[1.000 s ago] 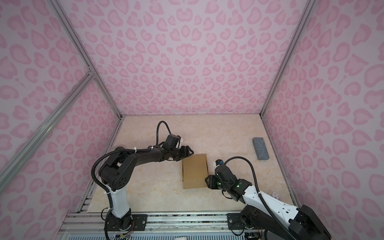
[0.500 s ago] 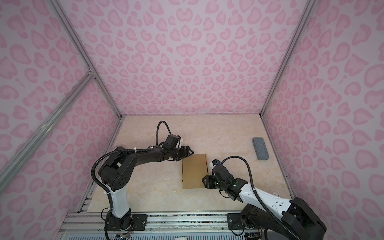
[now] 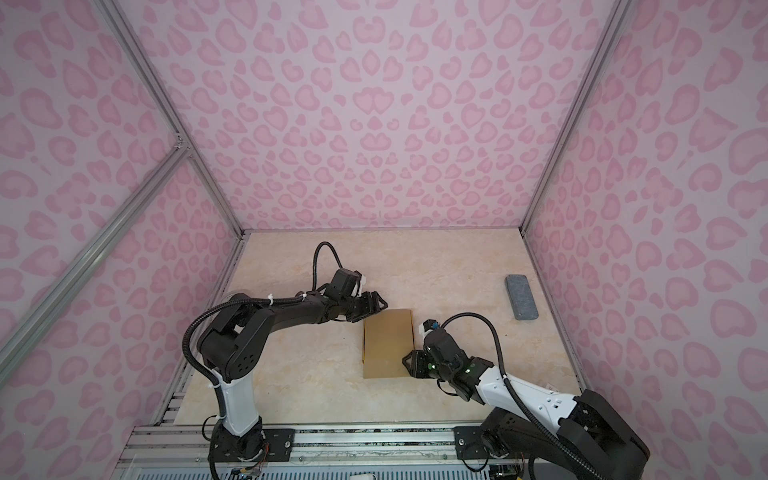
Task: Fold the paper box
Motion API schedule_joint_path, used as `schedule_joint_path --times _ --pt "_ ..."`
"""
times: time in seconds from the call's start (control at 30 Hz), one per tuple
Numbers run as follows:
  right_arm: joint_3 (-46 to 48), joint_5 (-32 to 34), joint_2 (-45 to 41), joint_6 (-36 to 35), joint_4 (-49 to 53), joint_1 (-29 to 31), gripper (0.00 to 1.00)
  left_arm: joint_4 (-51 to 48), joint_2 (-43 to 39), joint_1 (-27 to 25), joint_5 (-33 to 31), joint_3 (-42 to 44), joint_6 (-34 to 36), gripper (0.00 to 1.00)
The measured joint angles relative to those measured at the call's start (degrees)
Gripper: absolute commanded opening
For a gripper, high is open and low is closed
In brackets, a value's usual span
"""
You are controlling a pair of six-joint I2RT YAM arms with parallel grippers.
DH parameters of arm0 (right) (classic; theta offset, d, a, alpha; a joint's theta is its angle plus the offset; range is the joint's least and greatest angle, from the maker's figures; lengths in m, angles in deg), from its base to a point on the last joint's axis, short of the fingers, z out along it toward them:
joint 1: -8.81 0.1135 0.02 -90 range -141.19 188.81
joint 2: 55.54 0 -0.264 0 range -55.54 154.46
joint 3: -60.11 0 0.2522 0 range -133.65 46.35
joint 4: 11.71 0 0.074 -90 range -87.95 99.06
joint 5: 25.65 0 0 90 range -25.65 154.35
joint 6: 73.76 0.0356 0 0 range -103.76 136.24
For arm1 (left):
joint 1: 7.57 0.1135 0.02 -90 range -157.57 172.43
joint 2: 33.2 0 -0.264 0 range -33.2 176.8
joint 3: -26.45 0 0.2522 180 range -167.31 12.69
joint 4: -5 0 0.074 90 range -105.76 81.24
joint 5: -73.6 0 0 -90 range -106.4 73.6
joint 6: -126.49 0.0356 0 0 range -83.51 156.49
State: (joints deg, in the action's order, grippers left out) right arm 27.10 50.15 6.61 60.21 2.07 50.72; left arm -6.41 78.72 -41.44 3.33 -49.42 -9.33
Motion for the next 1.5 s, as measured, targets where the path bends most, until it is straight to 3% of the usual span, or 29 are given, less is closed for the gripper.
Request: schedule_joint_path --times 0.63,1.13,1.5 --pt "0.07 -0.17 2.12 -1.64 -2.29 0.15 0.35 0.24 0.00 0.00 -1.38 0.00 0.57 0.77" --pt "4.66 2.34 2.64 -4.87 -12.57 0.57 0.35 0.37 0.00 -0.11 -3.76 -0.02 1.42 0.77" --pt "4.66 4.76 -0.68 -6.08 -9.75 0.57 0.41 0.37 0.00 -0.37 -4.02 -0.13 1.40 0.77"
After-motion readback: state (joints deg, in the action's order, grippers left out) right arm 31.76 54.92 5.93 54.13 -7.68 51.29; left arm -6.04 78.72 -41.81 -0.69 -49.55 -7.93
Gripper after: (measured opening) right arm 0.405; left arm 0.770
